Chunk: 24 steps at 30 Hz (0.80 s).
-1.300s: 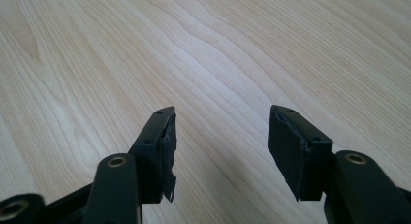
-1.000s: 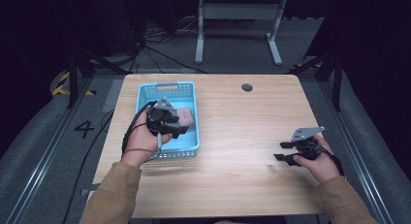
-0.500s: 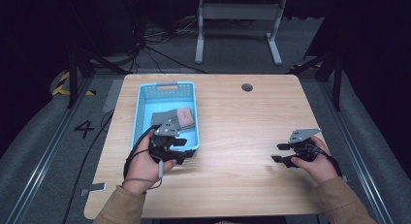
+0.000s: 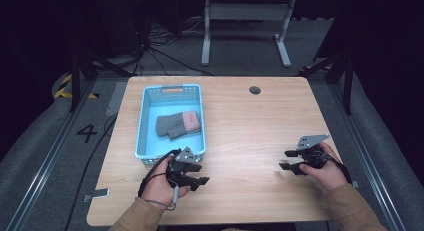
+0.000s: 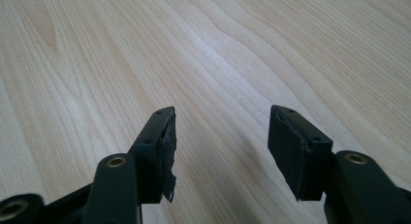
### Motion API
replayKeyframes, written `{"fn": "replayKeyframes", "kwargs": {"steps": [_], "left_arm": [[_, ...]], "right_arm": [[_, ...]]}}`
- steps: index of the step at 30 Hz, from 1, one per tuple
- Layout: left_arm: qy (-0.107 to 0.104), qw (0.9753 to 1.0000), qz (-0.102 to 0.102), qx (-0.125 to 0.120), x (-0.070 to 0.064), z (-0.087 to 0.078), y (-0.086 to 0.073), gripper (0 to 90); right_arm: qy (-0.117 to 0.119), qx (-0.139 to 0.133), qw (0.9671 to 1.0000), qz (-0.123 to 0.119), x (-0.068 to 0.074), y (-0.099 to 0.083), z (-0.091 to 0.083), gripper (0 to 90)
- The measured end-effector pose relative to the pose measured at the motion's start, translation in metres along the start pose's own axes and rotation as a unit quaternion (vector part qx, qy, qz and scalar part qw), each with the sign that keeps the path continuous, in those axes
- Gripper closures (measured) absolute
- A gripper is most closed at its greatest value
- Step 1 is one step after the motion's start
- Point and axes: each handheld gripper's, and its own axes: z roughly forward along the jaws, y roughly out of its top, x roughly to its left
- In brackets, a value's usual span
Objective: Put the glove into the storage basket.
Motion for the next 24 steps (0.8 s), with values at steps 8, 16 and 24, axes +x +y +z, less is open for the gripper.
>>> {"fn": "replayKeyframes", "kwargs": {"steps": [8, 16, 24], "left_arm": [[0.014, 0.9998, -0.007, -0.014, 0.004, 0.014, -0.023, 48.6], [0.017, 0.9996, 0.007, -0.022, 0.006, 0.021, -0.032, 48.4], [0.026, 0.9995, -0.010, -0.018, 0.010, 0.030, -0.037, 47.3]], "right_arm": [[0.004, -0.005, 1.0000, 0.000, 0.005, -0.004, 0.001, 45.0], [0.006, -0.009, 0.9997, -0.020, 0.012, -0.006, 0.007, 45.0], [0.003, -0.022, 0.9994, -0.027, 0.015, -0.008, 0.009, 45.0]]}}
